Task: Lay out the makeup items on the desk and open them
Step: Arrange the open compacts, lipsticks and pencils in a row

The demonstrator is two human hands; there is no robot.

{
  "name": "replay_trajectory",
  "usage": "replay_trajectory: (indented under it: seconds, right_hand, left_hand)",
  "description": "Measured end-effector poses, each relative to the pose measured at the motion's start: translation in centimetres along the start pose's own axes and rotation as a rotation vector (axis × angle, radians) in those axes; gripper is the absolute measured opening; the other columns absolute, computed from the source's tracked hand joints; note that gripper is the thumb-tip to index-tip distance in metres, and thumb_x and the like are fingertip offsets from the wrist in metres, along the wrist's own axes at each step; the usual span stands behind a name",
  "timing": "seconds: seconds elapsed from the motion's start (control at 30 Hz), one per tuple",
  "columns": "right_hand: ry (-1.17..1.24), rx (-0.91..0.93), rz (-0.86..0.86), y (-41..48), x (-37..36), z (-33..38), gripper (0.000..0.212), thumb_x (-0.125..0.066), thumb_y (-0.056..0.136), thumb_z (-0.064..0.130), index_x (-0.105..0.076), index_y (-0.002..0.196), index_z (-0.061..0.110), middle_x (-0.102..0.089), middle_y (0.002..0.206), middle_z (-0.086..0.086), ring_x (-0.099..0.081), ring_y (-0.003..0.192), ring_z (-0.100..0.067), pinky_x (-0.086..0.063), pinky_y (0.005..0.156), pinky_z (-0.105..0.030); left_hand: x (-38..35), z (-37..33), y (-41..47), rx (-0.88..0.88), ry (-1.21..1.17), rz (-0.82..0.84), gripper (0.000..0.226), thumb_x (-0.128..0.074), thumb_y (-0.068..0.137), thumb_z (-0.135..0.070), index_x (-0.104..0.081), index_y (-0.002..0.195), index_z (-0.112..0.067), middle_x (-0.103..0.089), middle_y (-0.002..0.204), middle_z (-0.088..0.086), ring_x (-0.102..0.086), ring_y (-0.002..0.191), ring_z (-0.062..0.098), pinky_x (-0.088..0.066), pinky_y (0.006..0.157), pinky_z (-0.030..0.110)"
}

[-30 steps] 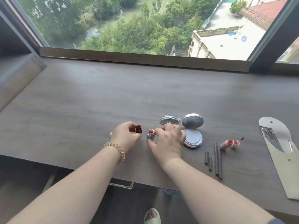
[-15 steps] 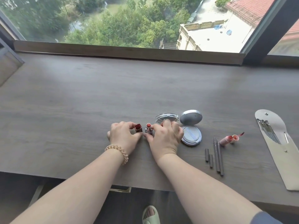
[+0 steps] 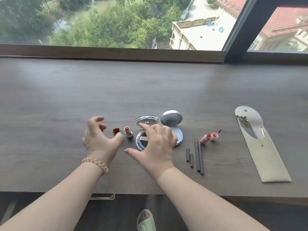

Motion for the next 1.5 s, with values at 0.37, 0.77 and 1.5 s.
replay_trajectory:
  seconds: [0.37, 0.77, 1.5]
  right_hand:
    - [0.016, -0.52, -0.37, 0.7, 11.8, -17.5, 0.048, -0.051, 0.058, 0.021, -0.049, 0.105, 0.008, -0.054, 0.106, -0.013, -0.046, 0.105, -0.036, -0.03, 0.084, -0.039]
    - [-0.151, -0.444, 0.122, 1.2, 9.4, -21.9, 0.022, -0.067, 0.076, 0.045, -0.064, 0.096, 0.034, -0.061, 0.104, 0.007, -0.041, 0.114, -0.02, -0.023, 0.094, -0.035]
    - [-0.129, -0.033, 0.05, -1.8, -4.0, -0.8, 0.023, -0.074, 0.058, 0.051, -0.067, 0.067, 0.032, -0.051, 0.083, 0.007, -0.036, 0.093, -0.017, -0.023, 0.086, -0.036]
  left_hand:
    - [-9.3, -14.1, -11.3, -0.472, 0.135, 0.359, 0.037, -0.059, 0.064, -0.044, -0.057, 0.097, -0.028, -0.052, 0.095, -0.008, -0.049, 0.099, 0.02, -0.031, 0.082, 0.034]
    - [-16.7, -15.8, -12.3, -0.179, 0.329, 0.429, 0.026, -0.056, 0.081, -0.049, -0.067, 0.098, -0.033, -0.054, 0.113, -0.007, -0.038, 0.115, 0.021, -0.027, 0.09, 0.038]
    - [0.1, 2.2, -4.1, 0.25, 0.087, 0.009, 0.01, -0.065, 0.08, -0.042, -0.065, 0.083, -0.033, -0.068, 0.091, -0.011, -0.05, 0.094, 0.009, -0.028, 0.089, 0.03]
Point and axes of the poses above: each hand's wrist, its own y-axis towards the middle knuckle, its own x-axis out of the back of the hand, z = x × y, the point moved 3 cm from there along y, towards the middle knuckle
